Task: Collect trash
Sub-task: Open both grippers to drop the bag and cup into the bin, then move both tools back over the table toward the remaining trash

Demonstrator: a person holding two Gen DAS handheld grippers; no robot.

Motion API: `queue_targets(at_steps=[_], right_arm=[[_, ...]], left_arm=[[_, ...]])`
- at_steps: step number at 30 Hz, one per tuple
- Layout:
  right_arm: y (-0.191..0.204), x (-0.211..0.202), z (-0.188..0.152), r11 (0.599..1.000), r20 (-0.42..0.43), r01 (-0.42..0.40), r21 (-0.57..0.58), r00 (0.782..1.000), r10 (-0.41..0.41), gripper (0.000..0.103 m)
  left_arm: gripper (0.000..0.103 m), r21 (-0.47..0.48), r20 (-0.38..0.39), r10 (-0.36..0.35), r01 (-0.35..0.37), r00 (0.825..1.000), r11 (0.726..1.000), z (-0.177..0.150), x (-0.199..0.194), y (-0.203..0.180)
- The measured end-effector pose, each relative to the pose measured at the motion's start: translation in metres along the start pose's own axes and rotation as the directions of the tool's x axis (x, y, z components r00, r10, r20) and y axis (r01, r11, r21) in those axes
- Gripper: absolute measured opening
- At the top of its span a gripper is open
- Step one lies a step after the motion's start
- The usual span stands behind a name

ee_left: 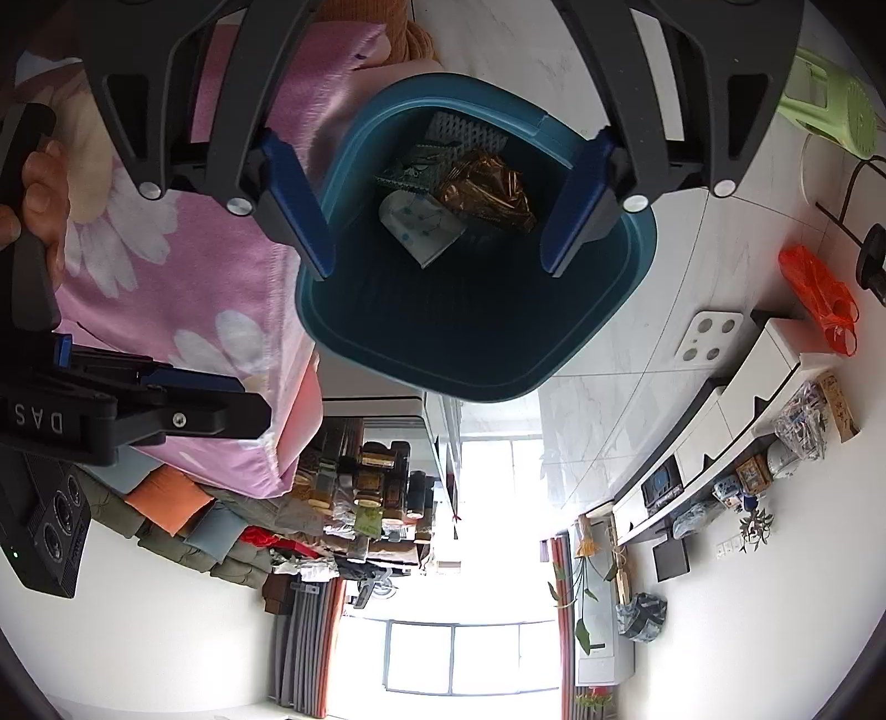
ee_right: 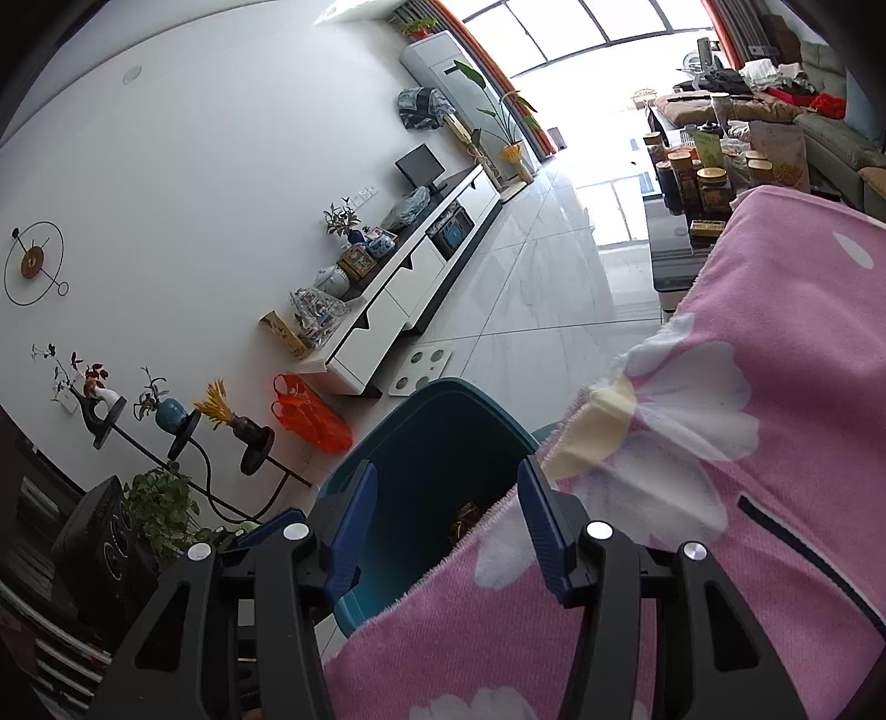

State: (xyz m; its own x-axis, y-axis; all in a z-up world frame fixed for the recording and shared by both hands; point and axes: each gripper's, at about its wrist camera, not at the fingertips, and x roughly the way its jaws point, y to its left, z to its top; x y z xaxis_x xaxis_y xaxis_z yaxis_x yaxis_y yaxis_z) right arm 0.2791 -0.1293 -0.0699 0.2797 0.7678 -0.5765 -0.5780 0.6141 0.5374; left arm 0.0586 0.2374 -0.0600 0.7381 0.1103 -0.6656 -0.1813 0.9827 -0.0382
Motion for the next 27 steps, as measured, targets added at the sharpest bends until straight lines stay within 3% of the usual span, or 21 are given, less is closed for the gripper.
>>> queue_targets(at_steps=[5,13,16,20,27], right_arm=[[-0.002,-0.032,-0.009,0.998,0.049,0.035,-0.050,0.998,-0.032,0.062],[-0.013,-0.094,-0.030,0.986,0.160,0.137,-0.093,0.980,-0.121,0.077],[-0.018,-0.117,-0.040,0.980,0.189,0.175,-0.099,0.970,-0.155,0.078],[-0.030,-0.151,-0.060,0.972,0.228,0.223,-0.080,0.953,-0.200,0.078],[-0.059,-0.215,-0.092,0.950,0.309,0.311,0.010,0.903,-0.299,0.078]], left_arm=[[0.095,0.020,0.056,-0.046,0.045,0.997,0.999,-0.002,-0.025,-0.024],[0.097,0.077,0.105,-0.110,0.102,0.988,0.992,-0.007,-0.048,-0.070],[0.097,0.111,0.102,-0.152,0.141,0.983,0.984,-0.008,-0.052,-0.088],[0.097,0.158,0.086,-0.228,0.213,0.970,0.964,-0.010,-0.055,-0.117],[0.097,0.254,0.047,-0.366,0.343,0.929,0.904,-0.008,-0.055,-0.177]])
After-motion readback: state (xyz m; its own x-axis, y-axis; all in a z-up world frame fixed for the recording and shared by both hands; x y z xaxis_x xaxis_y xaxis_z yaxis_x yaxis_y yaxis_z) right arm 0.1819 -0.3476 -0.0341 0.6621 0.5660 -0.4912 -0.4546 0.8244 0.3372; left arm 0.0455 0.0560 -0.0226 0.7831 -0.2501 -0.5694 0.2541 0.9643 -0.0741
